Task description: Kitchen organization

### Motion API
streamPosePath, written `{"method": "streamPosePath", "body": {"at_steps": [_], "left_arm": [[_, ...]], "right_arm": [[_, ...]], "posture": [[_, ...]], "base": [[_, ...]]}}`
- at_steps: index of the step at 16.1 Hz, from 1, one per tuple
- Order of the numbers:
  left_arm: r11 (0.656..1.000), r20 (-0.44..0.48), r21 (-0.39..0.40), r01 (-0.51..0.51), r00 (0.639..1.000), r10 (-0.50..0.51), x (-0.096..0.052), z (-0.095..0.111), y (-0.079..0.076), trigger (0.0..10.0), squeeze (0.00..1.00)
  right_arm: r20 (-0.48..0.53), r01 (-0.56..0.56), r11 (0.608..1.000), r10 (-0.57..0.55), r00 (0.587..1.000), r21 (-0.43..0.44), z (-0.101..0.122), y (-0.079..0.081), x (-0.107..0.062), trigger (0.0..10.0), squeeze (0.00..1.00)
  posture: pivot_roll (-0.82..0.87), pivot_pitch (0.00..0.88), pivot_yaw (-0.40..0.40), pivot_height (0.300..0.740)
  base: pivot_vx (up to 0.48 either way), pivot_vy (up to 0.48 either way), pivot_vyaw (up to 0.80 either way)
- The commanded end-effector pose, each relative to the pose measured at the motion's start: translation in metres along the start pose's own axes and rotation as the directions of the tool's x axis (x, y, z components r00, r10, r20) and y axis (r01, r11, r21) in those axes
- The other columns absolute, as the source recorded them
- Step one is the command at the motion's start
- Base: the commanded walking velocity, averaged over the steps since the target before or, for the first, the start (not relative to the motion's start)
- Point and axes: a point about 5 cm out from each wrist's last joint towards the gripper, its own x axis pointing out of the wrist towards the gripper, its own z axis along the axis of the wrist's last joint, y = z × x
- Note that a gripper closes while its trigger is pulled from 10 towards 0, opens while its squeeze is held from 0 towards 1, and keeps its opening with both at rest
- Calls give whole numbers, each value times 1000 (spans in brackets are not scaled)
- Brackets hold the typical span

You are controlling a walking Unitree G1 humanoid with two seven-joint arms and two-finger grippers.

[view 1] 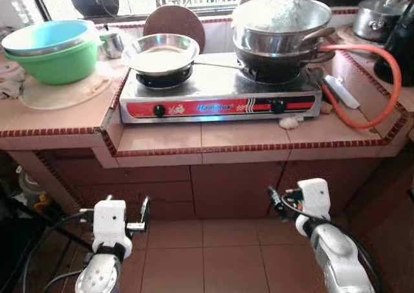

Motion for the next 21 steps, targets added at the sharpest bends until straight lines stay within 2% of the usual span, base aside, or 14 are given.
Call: {"method": "streamPosePath", "body": {"at_steps": [1,2,4,5,6,7,8,9,11,13,14,17,19,21], "left_arm": [[1000,14,-10,6,1000,-6,-3,3,0,10000,0],[999,16,3,43,999,-43,-5,12,-5,10000,0],[988,-2,101,118,993,-118,-6,28,-15,10000,0],[979,32,125,161,986,-167,-5,34,-23,10000,0],[979,39,129,157,986,-163,-3,35,-25,10000,0],[981,41,131,146,987,-153,-2,36,-25,10000,0],[991,71,94,97,992,-104,2,46,-24,10000,0],[999,65,12,48,997,-49,8,51,-23,10000,0],[998,108,-13,58,993,-56,15,62,-27,10000,0],[999,104,10,32,994,-33,26,61,-26,10000,0],[997,115,58,46,992,-52,30,65,-26,10000,0],[996,90,54,77,993,-81,40,65,-22,10000,0],[991,88,95,94,991,-102,45,66,-23,10000,0],[993,81,65,94,992,-99,46,64,-23,10000,0]], "right_arm": [[0,2,1000,-2,1000,23,1,2,-2,10000,0],[6,11,999,-11,1000,43,5,3,-5,10000,0],[29,-3,998,1,1000,60,16,11,-6,10000,0],[33,-2,998,0,999,64,16,12,-5,10000,0],[27,-3,998,1,1000,69,15,14,-3,10000,0],[23,-4,997,3,1000,73,14,15,-2,10000,0],[46,-54,997,51,998,61,23,26,3,10000,0],[51,-74,996,72,996,53,30,33,9,10000,0],[73,-46,998,43,996,47,37,29,10,10000,0],[81,-18,999,14,997,50,38,28,15,10000,0],[86,2,998,-7,996,63,40,28,17,10000,0],[98,20,996,-28,995,85,41,33,21,10000,0],[107,47,992,-59,993,114,41,33,20,10000,0],[108,47,993,-59,992,110,39,35,18,10000,0]], "posture": [[-117,29,48,740],[-125,48,49,740],[-99,3,47,740],[-88,0,44,740],[-72,0,45,740],[-62,0,44,740],[-38,15,40,740],[-39,5,28,740],[-48,0,25,740],[-65,0,38,740],[-62,0,37,740],[-88,0,89,740],[-102,0,105,740],[-115,0,111,740]], "base": [[0,0,0],[0,0,0],[0,0,0],[0,0,0],[0,0,0],[0,0,0],[0,0,0],[0,0,0],[0,0,0],[0,0,0],[0,0,0],[0,0,0],[0,0,0],[0,0,0]]}}
